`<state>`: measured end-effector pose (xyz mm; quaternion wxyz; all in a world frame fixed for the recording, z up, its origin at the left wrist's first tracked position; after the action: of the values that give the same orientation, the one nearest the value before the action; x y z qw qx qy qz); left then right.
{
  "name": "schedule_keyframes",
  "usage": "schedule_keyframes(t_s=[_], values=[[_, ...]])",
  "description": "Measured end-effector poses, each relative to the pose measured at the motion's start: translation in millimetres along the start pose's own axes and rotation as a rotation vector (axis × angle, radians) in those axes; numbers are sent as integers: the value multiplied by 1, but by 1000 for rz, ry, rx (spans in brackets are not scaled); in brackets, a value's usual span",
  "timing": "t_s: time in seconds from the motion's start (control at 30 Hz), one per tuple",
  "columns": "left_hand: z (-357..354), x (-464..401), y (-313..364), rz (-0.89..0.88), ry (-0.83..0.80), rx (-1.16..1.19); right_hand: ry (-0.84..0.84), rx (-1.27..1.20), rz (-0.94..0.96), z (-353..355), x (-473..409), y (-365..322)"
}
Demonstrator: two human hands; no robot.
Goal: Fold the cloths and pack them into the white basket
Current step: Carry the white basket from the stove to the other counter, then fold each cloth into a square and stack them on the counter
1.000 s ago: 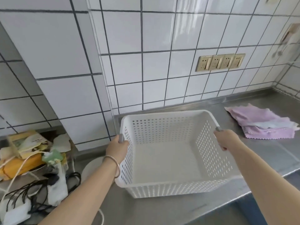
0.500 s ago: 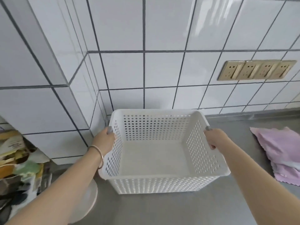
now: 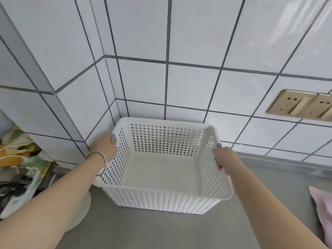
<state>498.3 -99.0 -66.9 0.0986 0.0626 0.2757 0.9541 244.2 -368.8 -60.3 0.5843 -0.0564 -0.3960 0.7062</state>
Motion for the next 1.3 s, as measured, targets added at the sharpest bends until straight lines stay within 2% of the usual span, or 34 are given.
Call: schedule_keyframes(t_s=[0.13, 0.23, 0.37, 0.43, 0.5, 0.57, 0.67, 0.73, 0.8, 0.87, 0.9, 1.0, 1.17, 1.3], values=[[-2, -11, -1, -79, 5, -130, 6, 3, -1, -8, -4, -1], [-1, -6, -7, -150, 38, -203, 31, 103, 46, -18, -4, 5], [-2, 1, 0, -209, 65, -236, 70, -1, 13, -18, -8, 7], [2, 7, 6, -233, 23, -350, 84, -90, 1, -14, -2, 3], [14, 19, 17, -227, -43, -559, 196, -181, 39, -5, 10, 2], [31, 38, 43, -286, 7, -670, 349, -161, 173, 9, 29, -2], [45, 90, 107, -587, 118, -575, 491, -112, 391, 28, 67, 4], [37, 132, 145, -782, 107, -442, 653, -19, 563, 36, 95, 21], [16, 174, 175, -1006, 74, -291, 756, 94, 646, 47, 115, 48], [-15, 224, 206, -1213, -4, -136, 773, 193, 595, 67, 122, 96], [-33, 247, 217, -1256, -89, -75, 777, 223, 555, 78, 124, 121], [-89, 304, 231, -1208, -364, 22, 746, 289, 304, 99, 130, 202], [-187, 375, 246, -1231, -595, -99, 625, 312, -22, 135, 128, 314], [-260, 426, 272, -1246, -669, -191, 627, 321, -78, 178, 102, 383]])
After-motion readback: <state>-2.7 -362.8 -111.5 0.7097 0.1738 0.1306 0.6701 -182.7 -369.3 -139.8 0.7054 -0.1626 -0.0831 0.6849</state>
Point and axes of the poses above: each hand's wrist, its own x-axis away from the middle knuckle, its own z-axis out of the back of the hand, y = z × x, the point moved 3 cm from there along -x, towards the middle knuckle, and after that the axes turned 6 degrees about y, right-handed, at the moved point
